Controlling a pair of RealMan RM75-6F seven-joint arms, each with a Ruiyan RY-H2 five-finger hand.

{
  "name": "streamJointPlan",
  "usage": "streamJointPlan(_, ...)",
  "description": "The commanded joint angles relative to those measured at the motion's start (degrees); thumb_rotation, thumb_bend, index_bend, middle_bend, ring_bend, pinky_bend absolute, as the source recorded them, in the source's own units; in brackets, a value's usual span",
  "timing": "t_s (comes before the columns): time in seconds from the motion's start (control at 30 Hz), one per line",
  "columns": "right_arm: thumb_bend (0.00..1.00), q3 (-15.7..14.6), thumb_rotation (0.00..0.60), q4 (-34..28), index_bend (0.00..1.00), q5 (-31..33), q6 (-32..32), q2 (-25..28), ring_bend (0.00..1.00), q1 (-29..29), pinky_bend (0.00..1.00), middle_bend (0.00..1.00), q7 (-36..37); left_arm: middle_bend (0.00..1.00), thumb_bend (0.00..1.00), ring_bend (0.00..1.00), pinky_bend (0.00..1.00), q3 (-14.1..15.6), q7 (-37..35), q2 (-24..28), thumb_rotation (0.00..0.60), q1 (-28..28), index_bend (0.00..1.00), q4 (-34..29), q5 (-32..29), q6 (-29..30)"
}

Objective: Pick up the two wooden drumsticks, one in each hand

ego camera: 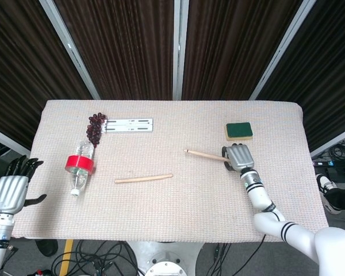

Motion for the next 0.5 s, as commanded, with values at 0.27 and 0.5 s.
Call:
streamJointPlan(0.27, 0.9, 1.28, 0.6, -19.27, 0.59, -9.34, 14.55, 15.9, 0.38, -7.24, 0.4, 0.57, 11.4, 0.34, 0.0, 0.47, 0.66, -3.77, 7.64, -4.92, 0.6, -9.99, 0.35, -3.52, -0.6, -8.91)
streamJointPlan(0.5, 0.9, 0.61, 0.6, -25.02, 0.59, -10.61, 17.02, 21.42, 0.38, -9.17, 0.4, 0.57, 10.61, 0.44, 0.03, 0.68, 0.82, -5.14, 15.68, -13.19, 0.6, -15.34, 0.43, -4.74, -5.07, -13.15)
